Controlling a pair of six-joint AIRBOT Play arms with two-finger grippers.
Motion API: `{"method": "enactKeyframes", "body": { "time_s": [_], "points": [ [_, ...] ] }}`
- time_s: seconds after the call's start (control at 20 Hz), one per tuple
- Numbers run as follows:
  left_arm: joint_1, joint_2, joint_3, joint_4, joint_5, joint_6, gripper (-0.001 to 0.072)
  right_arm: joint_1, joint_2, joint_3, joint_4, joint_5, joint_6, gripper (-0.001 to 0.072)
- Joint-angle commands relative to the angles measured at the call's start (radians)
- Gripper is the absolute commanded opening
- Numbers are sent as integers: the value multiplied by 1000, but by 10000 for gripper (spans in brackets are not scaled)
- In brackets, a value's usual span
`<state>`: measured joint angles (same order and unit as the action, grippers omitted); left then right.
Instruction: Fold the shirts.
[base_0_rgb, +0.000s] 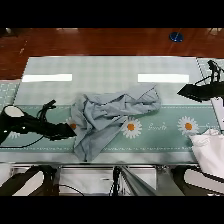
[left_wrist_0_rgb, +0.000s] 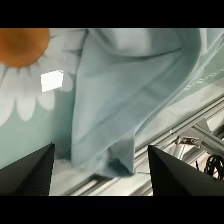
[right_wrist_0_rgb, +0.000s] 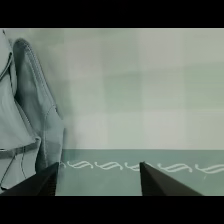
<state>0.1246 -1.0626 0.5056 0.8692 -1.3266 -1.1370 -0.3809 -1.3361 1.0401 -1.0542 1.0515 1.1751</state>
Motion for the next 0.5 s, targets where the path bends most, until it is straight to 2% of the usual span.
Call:
{"method": "enactKeyframes", "body": {
  "time_s": [0.0,0.15,0.45],
  "points": [
    [-136,-51,-11,-79,140,-2,695,-3,-11,0,17,28,-14,586],
    [-217,-117,-11,-92,191,-2,720,-3,-11,0,19,30,-14,586],
    [-244,-243,36,-111,228,-3,720,-3,-11,0,58,40,-15,585]
  ]
}}
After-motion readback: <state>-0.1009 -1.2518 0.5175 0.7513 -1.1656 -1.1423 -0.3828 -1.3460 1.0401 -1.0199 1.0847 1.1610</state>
